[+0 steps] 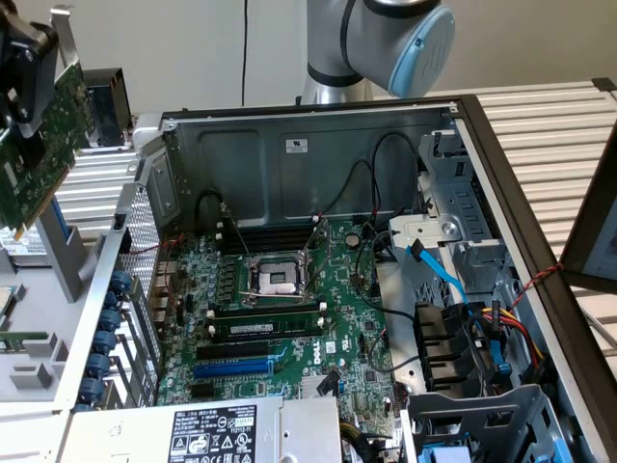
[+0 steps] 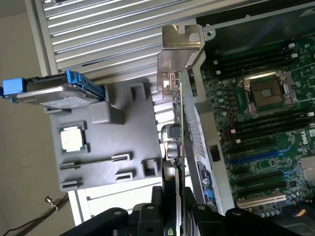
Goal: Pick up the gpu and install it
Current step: 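Pick up the gpu and move the gpu toward the slot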
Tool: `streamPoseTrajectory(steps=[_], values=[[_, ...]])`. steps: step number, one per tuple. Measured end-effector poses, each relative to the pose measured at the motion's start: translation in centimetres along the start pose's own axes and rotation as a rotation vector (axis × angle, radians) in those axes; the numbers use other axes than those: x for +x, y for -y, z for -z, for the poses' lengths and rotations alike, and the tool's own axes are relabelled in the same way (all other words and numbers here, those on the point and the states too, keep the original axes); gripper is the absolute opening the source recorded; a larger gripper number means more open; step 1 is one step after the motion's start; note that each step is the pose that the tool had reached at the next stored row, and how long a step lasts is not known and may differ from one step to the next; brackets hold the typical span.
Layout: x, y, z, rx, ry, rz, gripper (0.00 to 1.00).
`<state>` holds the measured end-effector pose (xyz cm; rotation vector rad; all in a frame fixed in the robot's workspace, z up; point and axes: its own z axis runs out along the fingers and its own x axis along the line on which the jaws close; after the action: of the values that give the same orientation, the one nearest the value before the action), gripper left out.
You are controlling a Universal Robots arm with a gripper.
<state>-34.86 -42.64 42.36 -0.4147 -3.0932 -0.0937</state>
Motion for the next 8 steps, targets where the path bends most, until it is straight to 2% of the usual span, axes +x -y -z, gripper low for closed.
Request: streamPoseTrajectory(steps=[8], values=[[-2.6,0.78,3.77,0.0021,-0.0083,0.0,0.27]])
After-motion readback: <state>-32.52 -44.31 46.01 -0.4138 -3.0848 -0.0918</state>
